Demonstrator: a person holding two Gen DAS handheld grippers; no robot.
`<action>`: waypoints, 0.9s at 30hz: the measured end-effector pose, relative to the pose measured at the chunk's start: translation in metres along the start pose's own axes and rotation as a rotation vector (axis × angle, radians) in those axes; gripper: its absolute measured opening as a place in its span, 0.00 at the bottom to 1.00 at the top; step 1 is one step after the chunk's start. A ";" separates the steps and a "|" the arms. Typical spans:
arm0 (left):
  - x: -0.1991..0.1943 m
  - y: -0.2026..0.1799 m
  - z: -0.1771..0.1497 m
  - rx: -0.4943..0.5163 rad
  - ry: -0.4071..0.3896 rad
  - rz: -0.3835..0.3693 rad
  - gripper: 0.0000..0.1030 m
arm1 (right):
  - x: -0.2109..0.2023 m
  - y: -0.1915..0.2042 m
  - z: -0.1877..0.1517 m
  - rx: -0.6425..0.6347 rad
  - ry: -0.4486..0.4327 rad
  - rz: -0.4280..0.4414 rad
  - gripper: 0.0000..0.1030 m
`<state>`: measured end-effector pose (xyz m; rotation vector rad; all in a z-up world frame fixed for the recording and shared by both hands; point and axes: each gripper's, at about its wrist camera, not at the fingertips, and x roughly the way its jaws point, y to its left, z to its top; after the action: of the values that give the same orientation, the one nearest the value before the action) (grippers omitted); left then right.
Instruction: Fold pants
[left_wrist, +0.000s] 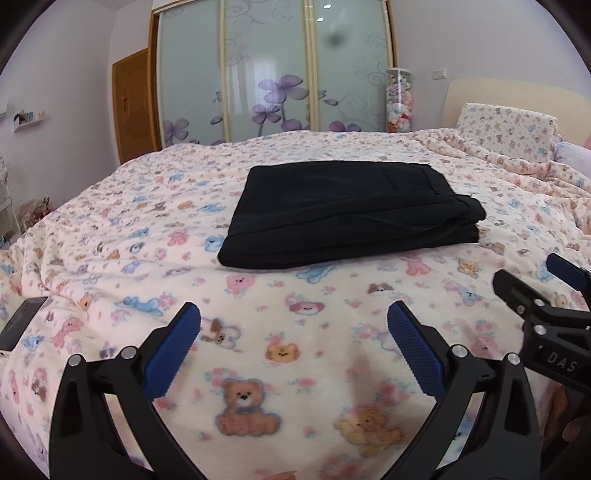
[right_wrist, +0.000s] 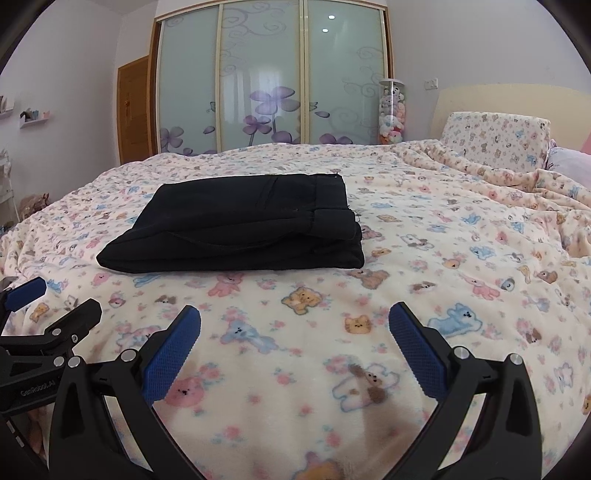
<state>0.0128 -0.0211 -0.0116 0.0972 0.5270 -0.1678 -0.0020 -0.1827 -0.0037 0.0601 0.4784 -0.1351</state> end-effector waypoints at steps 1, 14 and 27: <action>-0.001 -0.001 0.000 0.005 -0.003 -0.002 0.98 | 0.000 0.000 0.000 0.000 0.001 0.002 0.99; -0.003 -0.006 0.001 0.018 -0.010 0.014 0.98 | 0.000 0.001 0.000 0.001 0.002 0.001 0.99; -0.002 -0.004 0.000 0.011 -0.008 0.016 0.98 | 0.000 0.002 0.000 0.002 0.004 0.003 0.99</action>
<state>0.0105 -0.0251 -0.0106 0.1118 0.5169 -0.1552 -0.0019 -0.1807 -0.0038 0.0624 0.4820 -0.1329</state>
